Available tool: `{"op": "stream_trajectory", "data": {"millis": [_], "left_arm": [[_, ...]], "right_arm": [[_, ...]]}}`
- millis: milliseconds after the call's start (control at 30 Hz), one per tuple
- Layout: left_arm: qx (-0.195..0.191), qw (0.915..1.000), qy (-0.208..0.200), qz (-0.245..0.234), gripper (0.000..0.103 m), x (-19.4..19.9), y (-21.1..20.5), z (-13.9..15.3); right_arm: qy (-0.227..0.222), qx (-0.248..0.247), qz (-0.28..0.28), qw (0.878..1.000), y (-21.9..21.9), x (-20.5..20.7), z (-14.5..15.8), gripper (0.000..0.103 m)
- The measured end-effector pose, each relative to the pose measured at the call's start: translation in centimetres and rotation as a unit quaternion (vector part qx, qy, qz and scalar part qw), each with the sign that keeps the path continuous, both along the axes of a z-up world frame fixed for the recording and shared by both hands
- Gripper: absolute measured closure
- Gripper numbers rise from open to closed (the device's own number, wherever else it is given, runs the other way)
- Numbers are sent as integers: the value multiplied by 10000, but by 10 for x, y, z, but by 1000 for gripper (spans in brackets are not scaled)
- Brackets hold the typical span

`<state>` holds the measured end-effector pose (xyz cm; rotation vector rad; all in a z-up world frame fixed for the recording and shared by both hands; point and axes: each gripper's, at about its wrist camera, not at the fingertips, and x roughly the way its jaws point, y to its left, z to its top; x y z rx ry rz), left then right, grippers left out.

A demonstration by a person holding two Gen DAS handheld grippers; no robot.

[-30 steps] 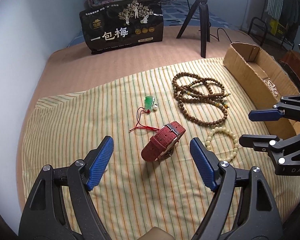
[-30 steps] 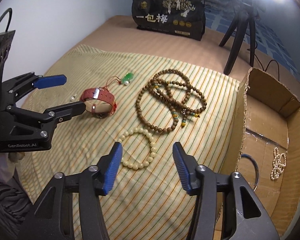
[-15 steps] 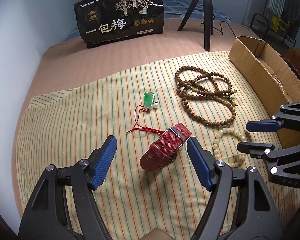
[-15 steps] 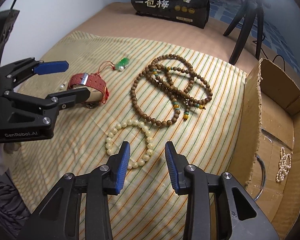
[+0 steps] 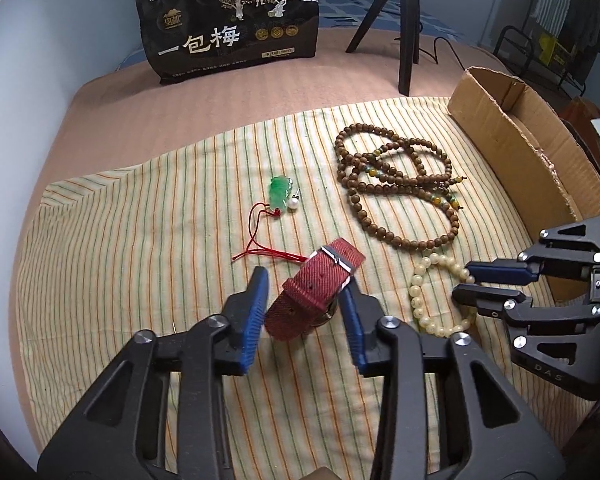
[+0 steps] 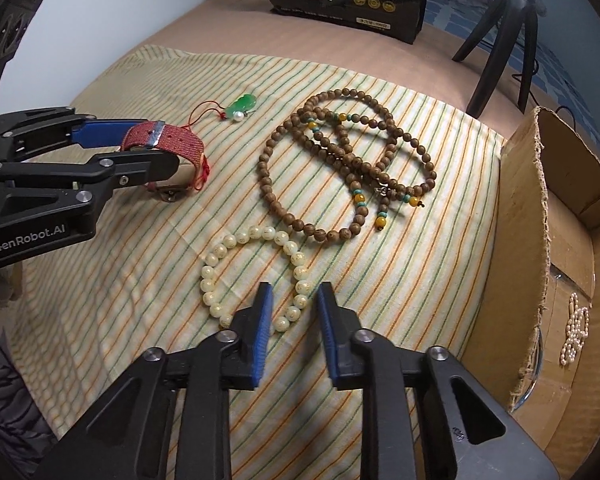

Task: Organize jewelry
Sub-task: 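Close the left gripper on the red watch strap while the right gripper closes on the cream bracelet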

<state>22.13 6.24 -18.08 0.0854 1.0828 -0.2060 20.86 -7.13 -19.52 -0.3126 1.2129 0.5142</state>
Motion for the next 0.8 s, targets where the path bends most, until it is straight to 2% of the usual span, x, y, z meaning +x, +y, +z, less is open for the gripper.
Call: {"op": "stream_trajectory", "data": {"millis": [67, 133, 267, 800], "left_arm": [[-124, 9999, 34, 56, 78, 0, 3, 1], [-205, 9997, 50, 131, 79, 1, 6, 3], [-194, 9997, 38, 169, 83, -1, 9, 5], [-290, 9989, -212, 313, 83, -10, 14, 30]], "right_arm": [[-15, -2, 24, 10000, 1, -2, -1, 92], [-36, 11, 23, 10000, 2, -5, 0, 96], [-69, 66, -12, 10000, 1, -5, 2, 96], [-495, 360, -76, 9981, -4, -15, 37, 97]]}}
